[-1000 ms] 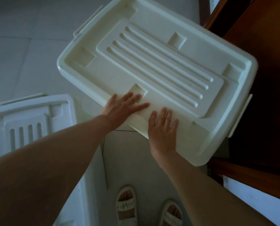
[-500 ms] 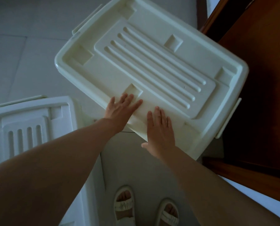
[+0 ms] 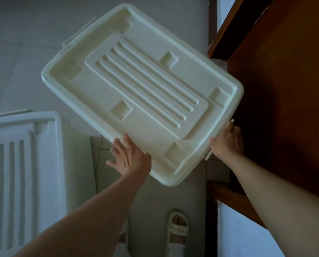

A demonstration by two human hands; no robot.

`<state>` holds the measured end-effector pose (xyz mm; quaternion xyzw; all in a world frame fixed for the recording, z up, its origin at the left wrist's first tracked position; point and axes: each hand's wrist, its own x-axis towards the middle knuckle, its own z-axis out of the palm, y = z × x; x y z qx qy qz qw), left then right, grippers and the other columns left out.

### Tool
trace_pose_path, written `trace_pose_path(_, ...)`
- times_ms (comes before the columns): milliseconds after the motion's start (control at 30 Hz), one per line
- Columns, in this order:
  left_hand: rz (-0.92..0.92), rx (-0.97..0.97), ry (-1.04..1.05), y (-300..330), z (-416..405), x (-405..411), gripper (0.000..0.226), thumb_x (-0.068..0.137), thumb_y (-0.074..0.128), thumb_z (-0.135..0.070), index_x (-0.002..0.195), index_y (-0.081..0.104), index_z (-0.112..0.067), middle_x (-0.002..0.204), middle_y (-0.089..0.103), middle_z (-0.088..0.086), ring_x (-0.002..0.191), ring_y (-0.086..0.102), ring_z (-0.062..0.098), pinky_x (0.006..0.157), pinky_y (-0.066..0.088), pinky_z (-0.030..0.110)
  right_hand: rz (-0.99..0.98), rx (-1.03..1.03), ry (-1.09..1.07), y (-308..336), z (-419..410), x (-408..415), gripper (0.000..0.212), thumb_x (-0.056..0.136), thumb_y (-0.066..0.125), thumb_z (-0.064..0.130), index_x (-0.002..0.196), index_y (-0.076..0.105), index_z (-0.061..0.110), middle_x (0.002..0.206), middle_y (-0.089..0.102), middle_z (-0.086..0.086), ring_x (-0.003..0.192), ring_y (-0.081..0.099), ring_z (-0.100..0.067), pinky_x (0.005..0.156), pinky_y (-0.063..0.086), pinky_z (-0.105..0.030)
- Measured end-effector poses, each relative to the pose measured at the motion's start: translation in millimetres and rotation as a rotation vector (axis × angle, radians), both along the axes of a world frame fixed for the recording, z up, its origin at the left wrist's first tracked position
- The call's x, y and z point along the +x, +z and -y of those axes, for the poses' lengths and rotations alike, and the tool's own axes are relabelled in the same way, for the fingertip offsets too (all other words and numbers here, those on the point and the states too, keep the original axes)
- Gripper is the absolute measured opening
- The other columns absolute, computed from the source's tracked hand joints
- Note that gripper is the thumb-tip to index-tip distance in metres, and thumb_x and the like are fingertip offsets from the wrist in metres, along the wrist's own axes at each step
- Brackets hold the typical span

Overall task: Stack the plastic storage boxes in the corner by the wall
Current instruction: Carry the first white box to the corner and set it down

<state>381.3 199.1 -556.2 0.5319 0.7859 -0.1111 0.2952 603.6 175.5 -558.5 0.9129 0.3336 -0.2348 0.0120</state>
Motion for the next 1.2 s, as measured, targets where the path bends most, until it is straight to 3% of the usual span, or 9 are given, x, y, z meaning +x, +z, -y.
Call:
trace_pose_path(100,-0.006,-0.039,0.215,-7,5,5,0.088,0.080,0.063,-0.041,0.146,0.009,-0.020,0.147,0.016,0.014,0.135,0.022,0.033,0.106,0.025,0.055,-0.099,0.028,-0.056,-11,-8,11,0.082,0.089,0.054,0.024,0.151,0.004,0.002,0.153,0.018,-0.021,0.137,0.028,-0.039,0.111,0.028,-0.041)
trace_pose_path(233,0.055,-0.076,0.342,-18,17,24,0.097,0.082,0.062,-0.042,0.149,-0.005,-0.018,0.147,0.020,0.015,0.135,0.031,0.036,0.106,0.028,0.053,-0.234,0.088,-0.105,-21,-17,12,0.089,0.091,0.053,0.029,0.150,-0.008,0.000,0.157,0.004,-0.023,0.140,0.022,-0.038,0.110,0.027,-0.037)
trace_pose_path(333,0.149,-0.077,0.402,-23,25,37,0.103,0.085,0.059,-0.034,0.148,-0.021,-0.016,0.146,0.032,0.017,0.131,0.041,0.038,0.107,0.032,0.050,-0.247,0.099,-0.146,-24,-17,10,0.087,0.092,0.049,0.023,0.150,-0.012,0.003,0.154,0.010,-0.026,0.132,0.034,-0.042,0.103,0.034,-0.037)
trace_pose_path(467,0.211,-0.024,0.495,-24,28,47,0.099,0.089,0.055,-0.025,0.148,-0.024,-0.017,0.140,0.035,0.024,0.121,0.048,0.045,0.104,0.037,0.046,-0.321,0.161,-0.273,-31,-15,11,0.091,0.088,0.051,0.021,0.151,-0.014,0.019,0.139,0.034,-0.032,0.111,0.053,-0.045,0.093,0.043,-0.038)
trace_pose_path(733,0.291,-0.030,0.508,-14,22,28,0.097,0.092,0.052,-0.020,0.145,-0.029,-0.023,0.140,0.026,0.024,0.115,0.052,0.045,0.102,0.040,0.046,-0.346,0.097,-0.264,-13,-20,3,0.094,0.088,0.051,0.022,0.149,-0.021,0.019,0.137,0.037,-0.035,0.089,0.054,-0.039,0.080,0.043,-0.033)
trace_pose_path(933,0.312,-0.040,0.454,10,7,-27,0.093,0.092,0.050,-0.017,0.147,-0.025,-0.021,0.145,0.023,0.026,0.120,0.048,0.043,0.104,0.037,0.041,-0.370,0.088,-0.366,11,-17,-45,0.101,0.085,0.054,0.021,0.147,-0.025,0.018,0.134,0.035,-0.037,0.116,0.050,-0.046,0.095,0.048,-0.044)
trace_pose_path(1200,0.247,-0.087,0.362,5,4,-113,0.094,0.090,0.049,-0.009,0.147,-0.024,-0.029,0.152,0.021,0.020,0.130,0.040,0.042,0.108,0.035,0.046,-0.505,0.012,-0.610,21,23,-133,0.104,0.088,0.055,0.016,0.144,-0.032,0.020,0.146,0.026,-0.034,0.116,0.052,-0.044,0.094,0.045,-0.038)
